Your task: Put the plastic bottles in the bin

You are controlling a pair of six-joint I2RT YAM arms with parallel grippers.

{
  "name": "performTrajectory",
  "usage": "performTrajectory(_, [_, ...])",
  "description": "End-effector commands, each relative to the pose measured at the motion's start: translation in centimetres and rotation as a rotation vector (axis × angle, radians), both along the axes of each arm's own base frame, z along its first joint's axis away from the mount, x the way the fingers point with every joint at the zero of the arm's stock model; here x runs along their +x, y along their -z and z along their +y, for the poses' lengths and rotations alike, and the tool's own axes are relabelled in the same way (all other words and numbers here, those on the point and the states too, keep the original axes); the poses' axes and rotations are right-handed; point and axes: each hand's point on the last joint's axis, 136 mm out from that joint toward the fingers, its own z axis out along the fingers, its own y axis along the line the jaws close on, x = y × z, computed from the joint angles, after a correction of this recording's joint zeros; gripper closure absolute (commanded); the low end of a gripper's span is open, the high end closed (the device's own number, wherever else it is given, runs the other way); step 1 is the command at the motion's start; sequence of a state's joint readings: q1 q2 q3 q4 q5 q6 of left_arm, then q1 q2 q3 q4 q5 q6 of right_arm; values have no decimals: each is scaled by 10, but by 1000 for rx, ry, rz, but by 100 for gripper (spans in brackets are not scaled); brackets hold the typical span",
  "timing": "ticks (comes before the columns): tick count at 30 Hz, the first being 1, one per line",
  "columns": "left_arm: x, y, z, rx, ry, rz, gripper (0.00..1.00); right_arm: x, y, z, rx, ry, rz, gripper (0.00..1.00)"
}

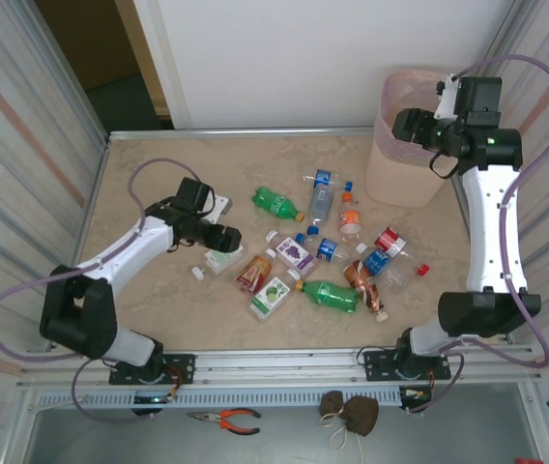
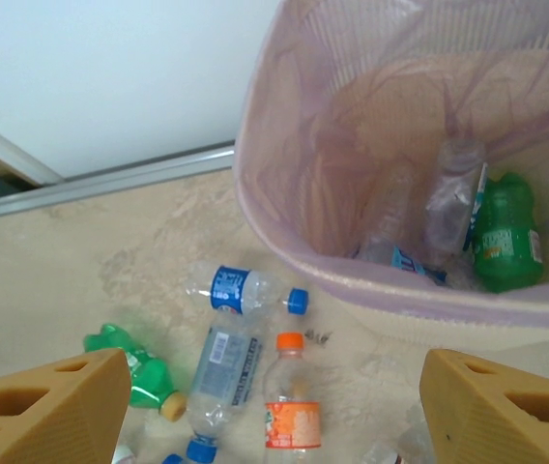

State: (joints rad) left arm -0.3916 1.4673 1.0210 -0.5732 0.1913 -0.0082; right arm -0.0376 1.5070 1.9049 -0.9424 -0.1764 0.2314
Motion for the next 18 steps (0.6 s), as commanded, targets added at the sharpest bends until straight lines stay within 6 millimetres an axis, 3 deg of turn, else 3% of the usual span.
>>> performTrajectory(1, [-3, 11, 13, 107, 42, 46, 19, -8, -10, 0, 22, 10, -41, 22])
performTrajectory(11, [-19, 48, 19, 332, 203, 165, 15, -17, 3, 3, 37, 5, -21, 22])
performTrajectory(18, [-28, 63, 17, 366, 236, 219, 15, -15, 15, 7, 48, -10, 9, 23])
